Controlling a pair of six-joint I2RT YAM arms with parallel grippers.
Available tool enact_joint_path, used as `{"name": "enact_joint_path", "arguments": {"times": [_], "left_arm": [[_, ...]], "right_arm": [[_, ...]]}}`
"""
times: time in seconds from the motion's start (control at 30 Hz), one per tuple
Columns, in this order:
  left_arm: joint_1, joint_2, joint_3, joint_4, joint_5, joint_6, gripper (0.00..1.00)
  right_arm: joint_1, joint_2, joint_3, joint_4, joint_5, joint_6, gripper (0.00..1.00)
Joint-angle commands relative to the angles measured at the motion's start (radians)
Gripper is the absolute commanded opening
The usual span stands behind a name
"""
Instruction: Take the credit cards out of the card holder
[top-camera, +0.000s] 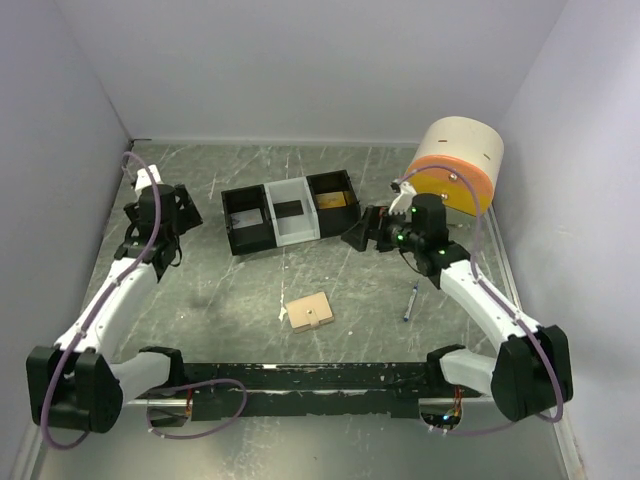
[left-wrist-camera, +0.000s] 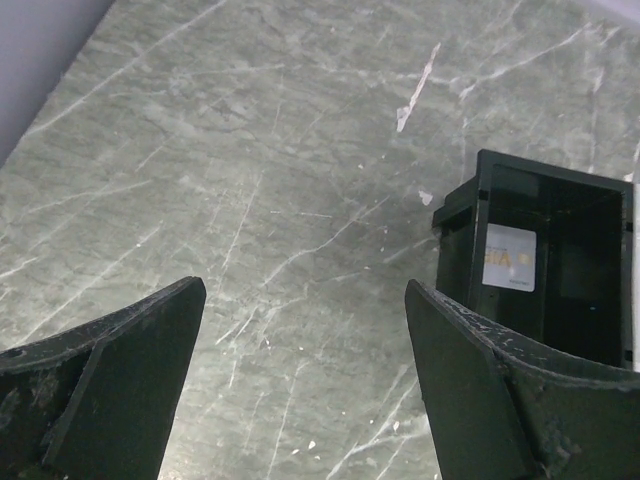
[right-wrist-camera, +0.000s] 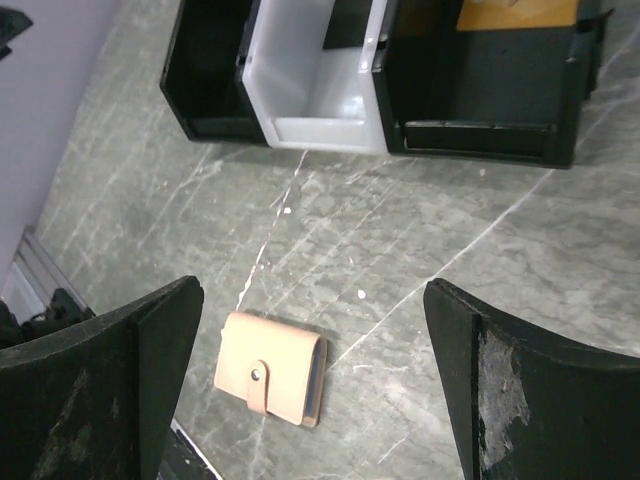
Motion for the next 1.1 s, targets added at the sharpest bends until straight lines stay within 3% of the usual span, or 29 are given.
{"name": "enact_joint_path", "arguments": {"times": [0.0,0.27,0.57,0.77,1.07], "left_arm": [[-0.025,0.095,0.023,0.065,-0.013,-0.006,0.94],[-0.184,0.302,0.201,-0.044,-0.013,-0.006,0.94],[-0.224,0.417,0.235,-0.02,-0.013,-0.006,0.94],[-0.224,0.543,0.294,-0.094,-0.013,-0.006,0.94],[-0.224,0.55,0.258,-0.089,-0.013,-0.006,0.94]], "right_arm": [[0.073,0.059,0.06,-0.061,0.118,-0.028,0.94],[0.123,0.102,0.078,-0.121,0.226,-0.052,0.94],[0.123,0.139,0.054,-0.118,0.206,-0.029,0.95],[0.132,0.186,0.066,-0.107,0.135,-0.042,0.94],[0.197,0.226,0.022,-0.102,0.128,-0.049,0.93]]}}
